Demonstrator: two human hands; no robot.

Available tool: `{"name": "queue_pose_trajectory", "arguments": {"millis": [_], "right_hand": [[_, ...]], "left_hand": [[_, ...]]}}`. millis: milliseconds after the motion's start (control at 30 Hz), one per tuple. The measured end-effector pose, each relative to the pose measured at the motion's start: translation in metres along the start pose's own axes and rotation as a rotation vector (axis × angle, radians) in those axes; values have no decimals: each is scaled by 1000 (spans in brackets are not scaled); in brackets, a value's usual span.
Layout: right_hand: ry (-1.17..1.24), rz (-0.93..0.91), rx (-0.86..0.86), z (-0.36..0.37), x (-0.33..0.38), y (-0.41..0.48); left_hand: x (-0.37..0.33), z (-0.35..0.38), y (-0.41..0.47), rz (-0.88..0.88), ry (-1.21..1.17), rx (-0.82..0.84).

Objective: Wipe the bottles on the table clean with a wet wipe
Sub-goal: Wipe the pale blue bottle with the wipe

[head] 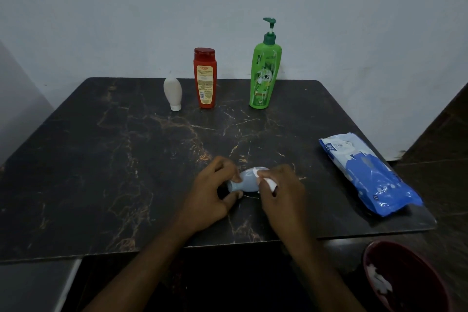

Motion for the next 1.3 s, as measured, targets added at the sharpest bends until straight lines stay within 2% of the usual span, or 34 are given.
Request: {"name": "queue_pose_trajectory", "arguments": {"millis": [133,333,400,500,600,733,900,967,1133,1300], "right_hand": [[27,-76,-9,2,-1,-5],[29,115,67,-4,-19,10],[46,105,30,-9,-22,17],[-19,89,25,-6,-18,19],[-73,-29,21,2,-2,10],[-32,-165,54,4,7,0],[-24,17,17,-9,-13,21],[-48,-1,27,-8,-6,19],[0,-205,106,8,22,-4],[-22,-61,65,2,-5,20]], "left_hand": [[3,-1,1,-29,-20,-16],[8,3,1,-170,-20,52],[10,4,1,-195,-1,65],[8,3,1,-149,33,73],[6,2,0,-89,36,68],[3,3,-1,-46,39,61],[1,2,0,-39,67,53],[2,1,-1,-49,72,37],[3,0,-1,-93,44,19],[6,-1,1,-124,59,25]]}}
Point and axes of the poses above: each hand's wrist, its own y-axis towards the middle knuckle, its own z-axis out of the palm, x = y × z, the point moved 4 cm from there along y, towards the middle knuckle, and after that the axes turned 7 degrees about -x, right-handed, at the moved point
